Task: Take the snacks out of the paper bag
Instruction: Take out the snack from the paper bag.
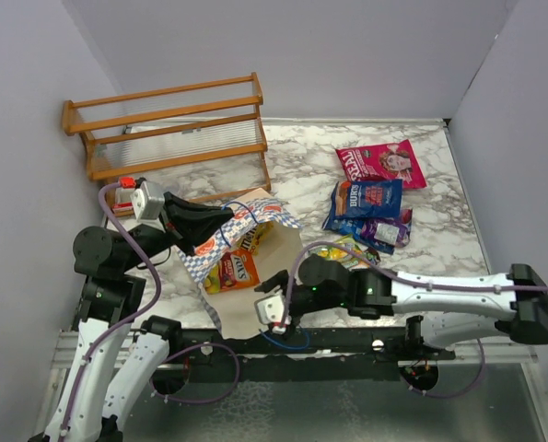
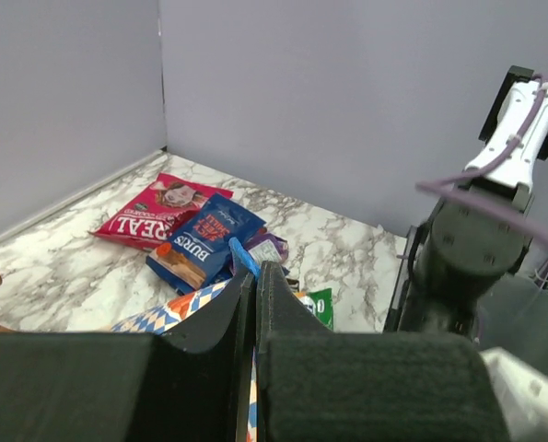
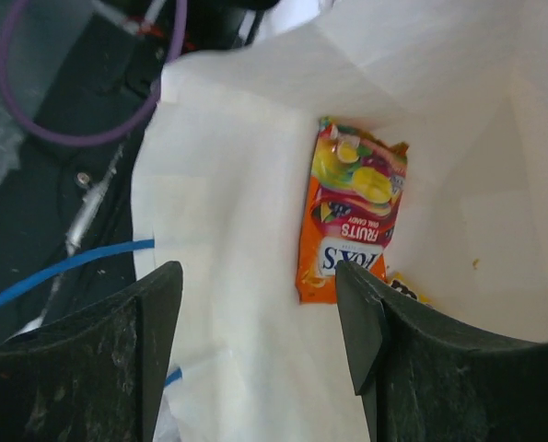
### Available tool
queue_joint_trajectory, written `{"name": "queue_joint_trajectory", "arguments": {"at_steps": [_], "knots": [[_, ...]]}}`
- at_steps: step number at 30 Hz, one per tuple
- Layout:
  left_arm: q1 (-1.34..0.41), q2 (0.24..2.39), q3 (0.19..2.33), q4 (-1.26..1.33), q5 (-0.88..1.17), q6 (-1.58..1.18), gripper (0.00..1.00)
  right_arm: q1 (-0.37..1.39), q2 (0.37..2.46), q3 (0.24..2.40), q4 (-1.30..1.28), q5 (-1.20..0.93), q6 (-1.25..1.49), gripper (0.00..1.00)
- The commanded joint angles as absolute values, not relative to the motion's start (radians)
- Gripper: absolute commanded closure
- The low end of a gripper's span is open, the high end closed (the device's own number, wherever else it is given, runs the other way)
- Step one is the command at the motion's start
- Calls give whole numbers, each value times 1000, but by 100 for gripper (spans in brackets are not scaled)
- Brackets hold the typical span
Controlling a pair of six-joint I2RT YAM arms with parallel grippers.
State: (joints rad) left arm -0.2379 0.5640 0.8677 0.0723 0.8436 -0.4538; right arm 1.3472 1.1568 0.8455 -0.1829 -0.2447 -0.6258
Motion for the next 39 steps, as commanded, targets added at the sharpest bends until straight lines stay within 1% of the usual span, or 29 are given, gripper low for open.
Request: {"name": "queue_joint_trajectory", "arguments": {"at_steps": [1,6,13,17,25,30,37,39], "knots": [[-241,570,908,89,827,-458,100,1373,1282,860,-53,-40,-709,33],[-241,569,917,85,824,-463,100,1358,1416,841,129,0,-735,34],[-242,568,932,74,831,-453,100,1321,1547,852,241,-81,-727,38],[-244,567,938,88,832,-460,100,1298,1614,836,301,-76,-727,40],[-247,570,942,95,842,-470,100,1283,1728,818,433,-78,-786,40],[-249,567,919,143,845,-511,100,1282,1801,818,517,-76,-817,40],[-249,569,925,143,841,-511,100,1282,1892,820,632,-28,-853,40],[-249,569,927,143,841,-510,100,1282,1914,810,692,16,-868,43]]}}
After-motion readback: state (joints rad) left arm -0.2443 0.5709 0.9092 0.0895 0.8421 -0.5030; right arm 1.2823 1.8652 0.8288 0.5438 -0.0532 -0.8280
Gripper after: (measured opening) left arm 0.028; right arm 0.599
